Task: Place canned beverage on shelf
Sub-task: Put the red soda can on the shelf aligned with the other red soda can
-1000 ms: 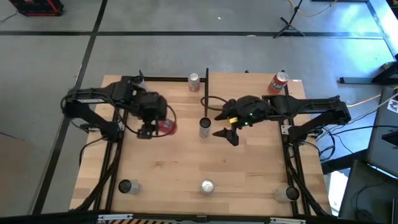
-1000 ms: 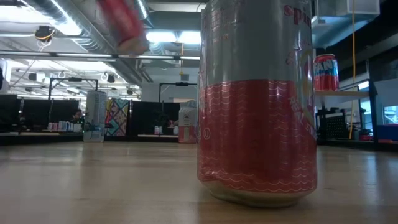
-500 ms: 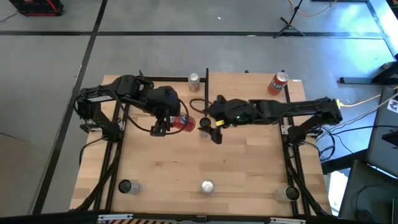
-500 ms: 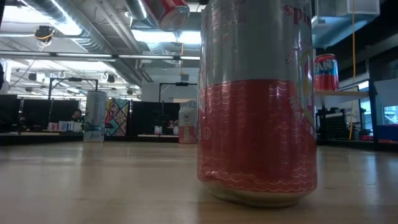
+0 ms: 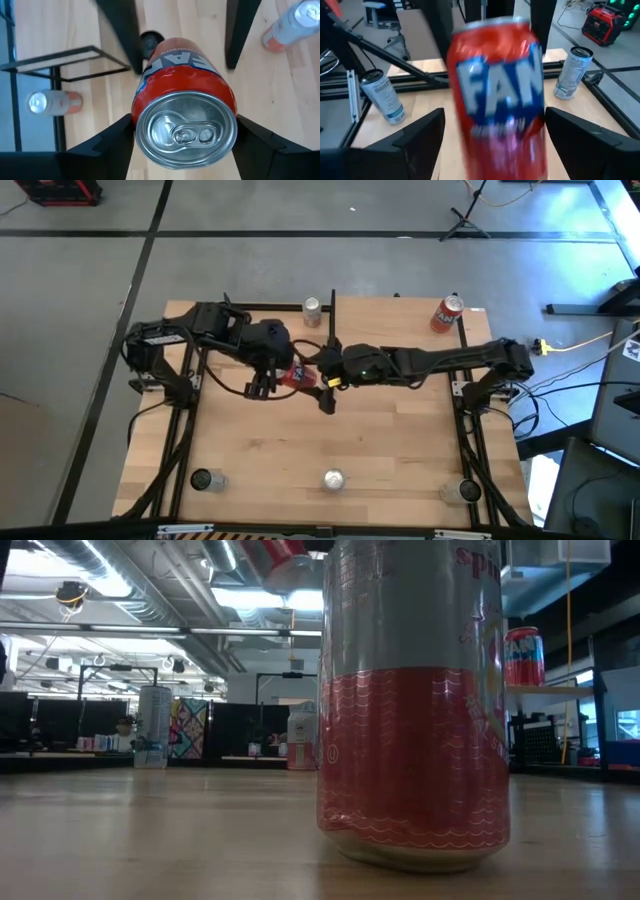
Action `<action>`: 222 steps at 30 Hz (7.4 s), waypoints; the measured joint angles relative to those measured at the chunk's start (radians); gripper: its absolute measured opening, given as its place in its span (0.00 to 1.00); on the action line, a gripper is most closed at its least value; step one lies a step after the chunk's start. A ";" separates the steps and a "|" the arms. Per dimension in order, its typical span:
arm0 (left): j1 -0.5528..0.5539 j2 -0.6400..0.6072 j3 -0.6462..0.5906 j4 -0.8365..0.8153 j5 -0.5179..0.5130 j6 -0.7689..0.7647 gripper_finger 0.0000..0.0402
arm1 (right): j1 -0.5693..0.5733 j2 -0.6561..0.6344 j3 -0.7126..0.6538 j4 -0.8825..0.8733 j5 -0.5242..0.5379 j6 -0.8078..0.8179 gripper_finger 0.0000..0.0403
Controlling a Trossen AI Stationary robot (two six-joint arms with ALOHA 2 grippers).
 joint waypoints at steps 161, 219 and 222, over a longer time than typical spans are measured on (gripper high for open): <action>0.128 -0.213 0.000 0.244 0.012 -0.057 0.80 | 0.068 -0.659 -0.859 -1.403 1.092 1.909 0.86; 0.128 -0.213 0.000 0.250 0.012 -0.037 0.79 | -0.090 -0.674 -0.500 -1.403 1.038 1.407 0.86; 0.128 -0.212 0.000 0.251 0.012 -0.036 0.79 | -0.090 -0.674 -0.465 -1.403 1.039 1.363 0.86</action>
